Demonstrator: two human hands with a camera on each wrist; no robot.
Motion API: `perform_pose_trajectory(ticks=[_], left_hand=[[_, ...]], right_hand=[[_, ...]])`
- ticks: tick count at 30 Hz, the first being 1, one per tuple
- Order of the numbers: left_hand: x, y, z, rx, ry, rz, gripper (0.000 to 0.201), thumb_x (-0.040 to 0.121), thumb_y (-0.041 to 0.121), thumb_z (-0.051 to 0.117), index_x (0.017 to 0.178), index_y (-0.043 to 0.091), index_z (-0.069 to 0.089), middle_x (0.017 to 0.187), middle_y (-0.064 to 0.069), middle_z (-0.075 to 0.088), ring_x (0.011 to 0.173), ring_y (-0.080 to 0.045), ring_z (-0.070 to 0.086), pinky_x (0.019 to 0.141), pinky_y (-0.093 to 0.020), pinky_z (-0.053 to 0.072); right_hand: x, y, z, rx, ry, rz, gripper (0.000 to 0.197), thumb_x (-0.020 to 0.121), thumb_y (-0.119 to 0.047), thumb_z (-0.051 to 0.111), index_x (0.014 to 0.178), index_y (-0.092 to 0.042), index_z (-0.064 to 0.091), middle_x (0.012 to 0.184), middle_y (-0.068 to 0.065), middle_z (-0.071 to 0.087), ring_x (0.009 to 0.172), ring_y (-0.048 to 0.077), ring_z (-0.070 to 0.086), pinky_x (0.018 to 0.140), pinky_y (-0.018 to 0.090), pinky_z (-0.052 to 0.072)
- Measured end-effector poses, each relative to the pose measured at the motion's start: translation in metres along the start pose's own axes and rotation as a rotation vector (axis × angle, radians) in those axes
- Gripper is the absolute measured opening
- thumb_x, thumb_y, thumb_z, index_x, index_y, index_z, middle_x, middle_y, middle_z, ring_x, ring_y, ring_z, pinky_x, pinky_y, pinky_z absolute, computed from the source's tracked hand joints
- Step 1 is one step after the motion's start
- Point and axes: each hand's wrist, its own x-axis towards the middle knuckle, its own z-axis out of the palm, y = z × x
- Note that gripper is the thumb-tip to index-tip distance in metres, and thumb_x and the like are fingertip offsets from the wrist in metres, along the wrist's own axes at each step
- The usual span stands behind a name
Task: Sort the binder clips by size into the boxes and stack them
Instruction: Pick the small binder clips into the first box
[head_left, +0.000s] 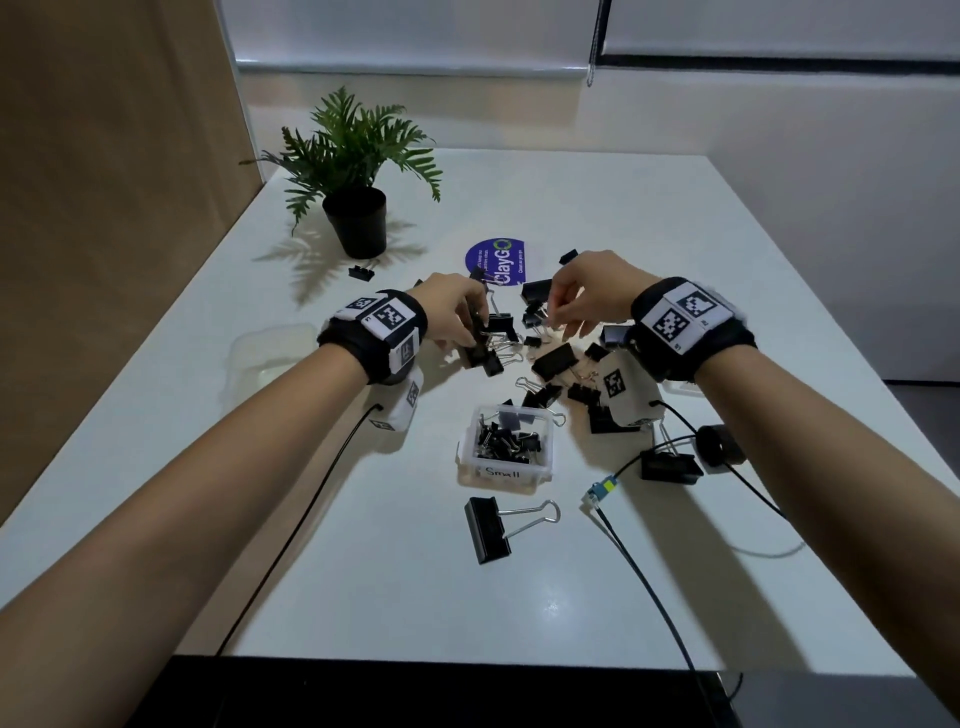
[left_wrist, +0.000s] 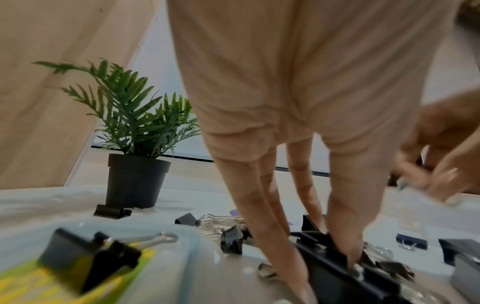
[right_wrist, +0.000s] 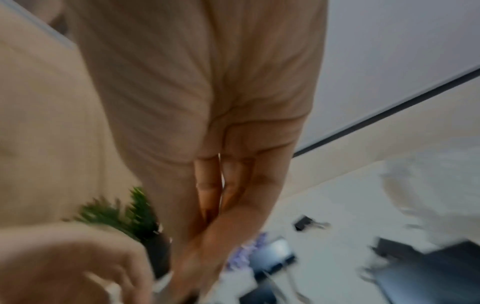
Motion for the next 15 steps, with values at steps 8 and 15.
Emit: perform_pose_trajectory(ticks=[8,15], left_hand=[[0.000,-0.008,0.007,-0.039,-0.038,0.000,0.013,0.088,0.003,0.064,0.098,0.008,0.070,0.085,-0.015,0.064,0.065,-0.022,0.063,0.059,-0.029,0.060],[-0.002,-0.006,0.011,-0.012,-0.026,0.012,0.014,0.087,0.004,0.064,0.098,0.009,0.071,0.090,-0.012,0.060,0.072,-0.021,0.063,0.050,-0.023,0.057]], right_hand=[[-0.046,-0.049,0.009,-0.145,-0.414,-0.114,0.009,0.082,-0.020,0.073,0.082,-0.012,0.069,0.083,0.007,0.075,0.072,0.018,0.074,0.060,0.019,0.054],[-0.048,-0.052,0.017,-0.064,-0.489,-0.071,0.022,0.088,-0.026,0.067,0.101,-0.008,0.070,0.089,0.008,0.076,0.084,0.023,0.074,0.085,0.039,0.056]])
